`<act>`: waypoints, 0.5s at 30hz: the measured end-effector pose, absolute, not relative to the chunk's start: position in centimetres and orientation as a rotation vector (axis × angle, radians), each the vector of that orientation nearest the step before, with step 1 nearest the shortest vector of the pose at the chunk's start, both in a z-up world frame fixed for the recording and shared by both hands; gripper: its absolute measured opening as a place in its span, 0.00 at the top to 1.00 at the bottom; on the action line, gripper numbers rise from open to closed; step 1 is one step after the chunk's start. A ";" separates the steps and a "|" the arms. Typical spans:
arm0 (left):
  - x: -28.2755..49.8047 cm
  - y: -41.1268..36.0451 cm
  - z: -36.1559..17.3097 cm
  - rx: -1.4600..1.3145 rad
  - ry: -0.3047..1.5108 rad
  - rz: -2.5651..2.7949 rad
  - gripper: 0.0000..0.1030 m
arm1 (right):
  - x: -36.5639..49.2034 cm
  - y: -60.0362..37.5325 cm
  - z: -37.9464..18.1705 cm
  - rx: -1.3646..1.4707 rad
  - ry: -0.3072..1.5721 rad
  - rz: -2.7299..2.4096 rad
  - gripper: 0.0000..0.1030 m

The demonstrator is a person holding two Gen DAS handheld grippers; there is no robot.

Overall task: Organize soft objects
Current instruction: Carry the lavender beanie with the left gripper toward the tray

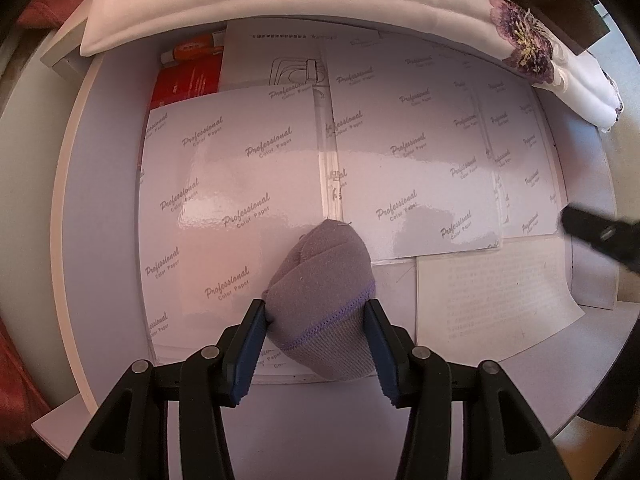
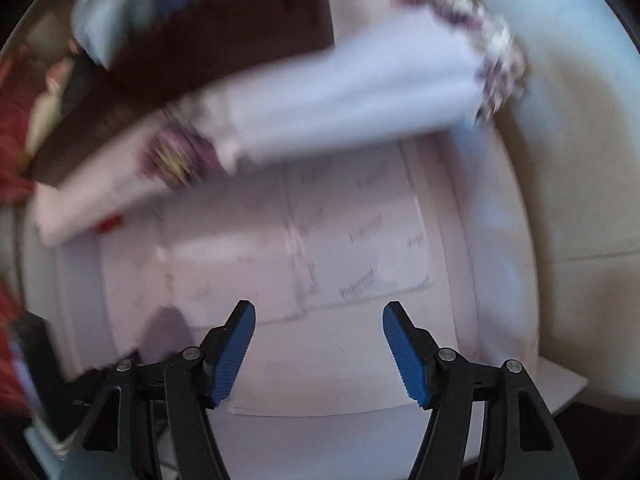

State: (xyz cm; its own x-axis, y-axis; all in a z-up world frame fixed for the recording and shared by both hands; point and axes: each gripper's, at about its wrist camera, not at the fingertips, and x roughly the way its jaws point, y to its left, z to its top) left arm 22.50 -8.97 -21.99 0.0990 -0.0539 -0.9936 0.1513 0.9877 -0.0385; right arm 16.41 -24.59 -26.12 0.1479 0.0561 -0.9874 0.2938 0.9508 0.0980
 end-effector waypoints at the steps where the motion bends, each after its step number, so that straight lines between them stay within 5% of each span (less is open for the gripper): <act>1: 22.5 -9.0 -22.0 0.083 1.462 -0.154 0.52 | 16.3 -24.4 -26.7 0.285 1.432 -0.174 0.35; 15: 22.9 -8.6 -20.1 0.064 1.398 -0.135 0.55 | 15.9 -24.7 -30.2 0.250 1.496 -0.182 0.35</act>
State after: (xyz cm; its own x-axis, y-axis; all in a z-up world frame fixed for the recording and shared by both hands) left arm 22.95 -8.61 -20.09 0.1661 -0.0567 -0.9845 0.1321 0.9906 -0.0348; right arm 15.91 -24.71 -30.20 0.0686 0.0345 -0.9970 0.2725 0.9608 0.0520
